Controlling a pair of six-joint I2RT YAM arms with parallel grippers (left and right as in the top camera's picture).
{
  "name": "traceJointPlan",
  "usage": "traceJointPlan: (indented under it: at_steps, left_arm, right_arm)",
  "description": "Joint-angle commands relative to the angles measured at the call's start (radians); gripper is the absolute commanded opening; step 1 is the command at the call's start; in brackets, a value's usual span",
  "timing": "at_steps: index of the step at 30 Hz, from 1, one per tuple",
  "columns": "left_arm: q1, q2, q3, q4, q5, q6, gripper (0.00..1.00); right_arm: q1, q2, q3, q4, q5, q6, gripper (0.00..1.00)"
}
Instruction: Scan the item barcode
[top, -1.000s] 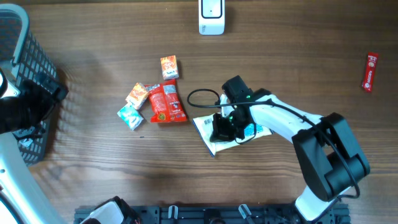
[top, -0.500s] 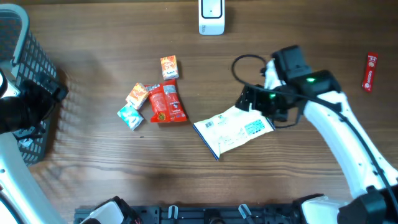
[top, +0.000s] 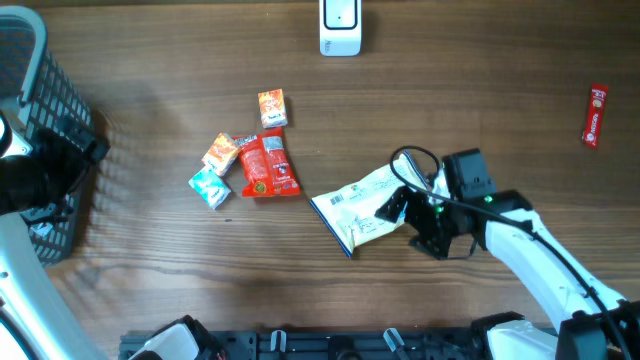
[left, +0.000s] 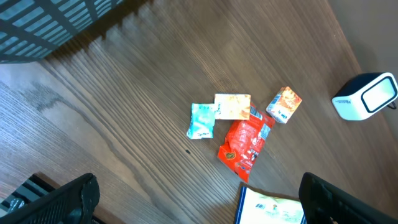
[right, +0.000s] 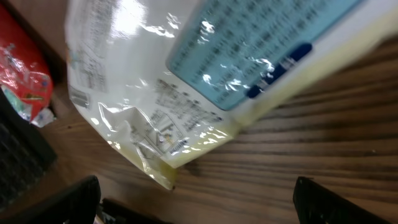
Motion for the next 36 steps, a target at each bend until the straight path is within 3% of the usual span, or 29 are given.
traceJointPlan:
  at_steps: [1,12,25,29,36]
  left_arm:
    - [0.004,0.0,0.001,0.003,-0.002,0.006,1.0]
    - [0.004,0.0,0.001,0.003,-0.002,0.006,1.0]
    - [0.004,0.0,0.001,0.003,-0.002,0.006,1.0]
    - [0.004,0.0,0.001,0.003,-0.002,0.005,1.0]
    - [0.004,0.0,0.001,0.003,-0.002,0.005,1.0]
  right_arm:
    - [0.001,-0.028,-0.056,0.066,-0.03,0.11,1.0]
    - [0.001,-0.015,-0.139,0.307,0.061,0.223,1.0]
    - [0.0,-0.005,-0.127,0.771,0.037,-0.097,0.96]
    - [-0.013,-0.005,-0.076,0.731,0.008,-0.134,0.95]
    - [-0.041,0.01,-0.05,0.423,0.013,-0.125,0.96]
